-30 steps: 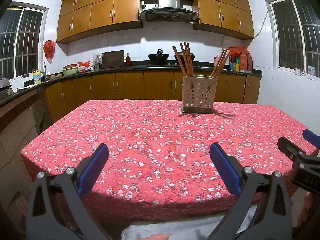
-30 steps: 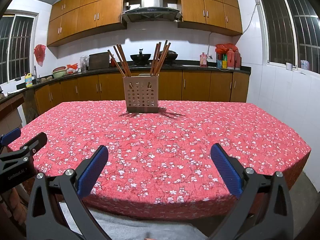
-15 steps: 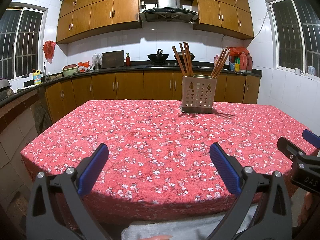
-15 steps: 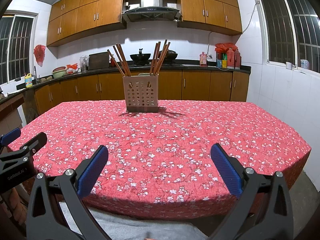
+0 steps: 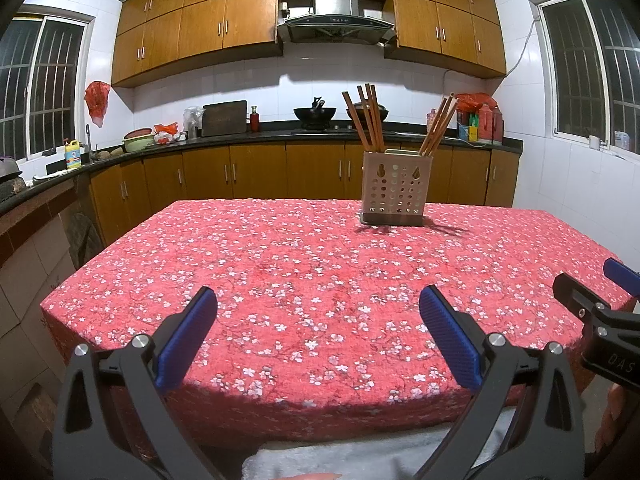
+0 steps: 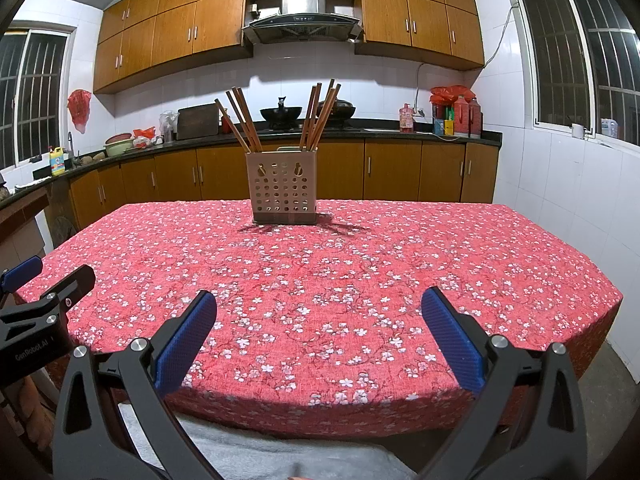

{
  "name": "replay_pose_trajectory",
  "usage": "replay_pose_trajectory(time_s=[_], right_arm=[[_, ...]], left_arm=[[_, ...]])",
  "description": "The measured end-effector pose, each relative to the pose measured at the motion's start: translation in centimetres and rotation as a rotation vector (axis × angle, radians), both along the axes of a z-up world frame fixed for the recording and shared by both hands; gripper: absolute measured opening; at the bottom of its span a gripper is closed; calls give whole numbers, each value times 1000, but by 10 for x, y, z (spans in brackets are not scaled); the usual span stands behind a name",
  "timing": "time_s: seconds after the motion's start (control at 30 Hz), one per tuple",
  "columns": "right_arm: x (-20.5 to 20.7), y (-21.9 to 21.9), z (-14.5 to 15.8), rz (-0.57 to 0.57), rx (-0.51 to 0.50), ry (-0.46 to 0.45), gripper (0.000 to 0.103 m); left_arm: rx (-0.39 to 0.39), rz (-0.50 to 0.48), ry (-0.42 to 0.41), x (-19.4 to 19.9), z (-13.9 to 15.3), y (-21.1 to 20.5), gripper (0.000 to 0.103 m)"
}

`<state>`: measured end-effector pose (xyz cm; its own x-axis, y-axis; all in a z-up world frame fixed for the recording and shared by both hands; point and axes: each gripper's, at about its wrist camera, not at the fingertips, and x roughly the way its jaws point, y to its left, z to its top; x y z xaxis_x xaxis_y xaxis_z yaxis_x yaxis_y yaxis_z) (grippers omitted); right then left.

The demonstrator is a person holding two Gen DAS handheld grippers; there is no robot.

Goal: Organize utensils

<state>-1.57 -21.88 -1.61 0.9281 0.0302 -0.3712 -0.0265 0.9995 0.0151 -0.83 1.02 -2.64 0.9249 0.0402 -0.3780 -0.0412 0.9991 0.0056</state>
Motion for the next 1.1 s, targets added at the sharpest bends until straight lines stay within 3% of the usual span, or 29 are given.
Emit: replay_pose_trajectory(time_s=[1.1], right_arm=[[-1, 1, 0, -2, 3, 4, 101]], left_arm=[[-1, 2, 9, 2, -3, 1, 99]])
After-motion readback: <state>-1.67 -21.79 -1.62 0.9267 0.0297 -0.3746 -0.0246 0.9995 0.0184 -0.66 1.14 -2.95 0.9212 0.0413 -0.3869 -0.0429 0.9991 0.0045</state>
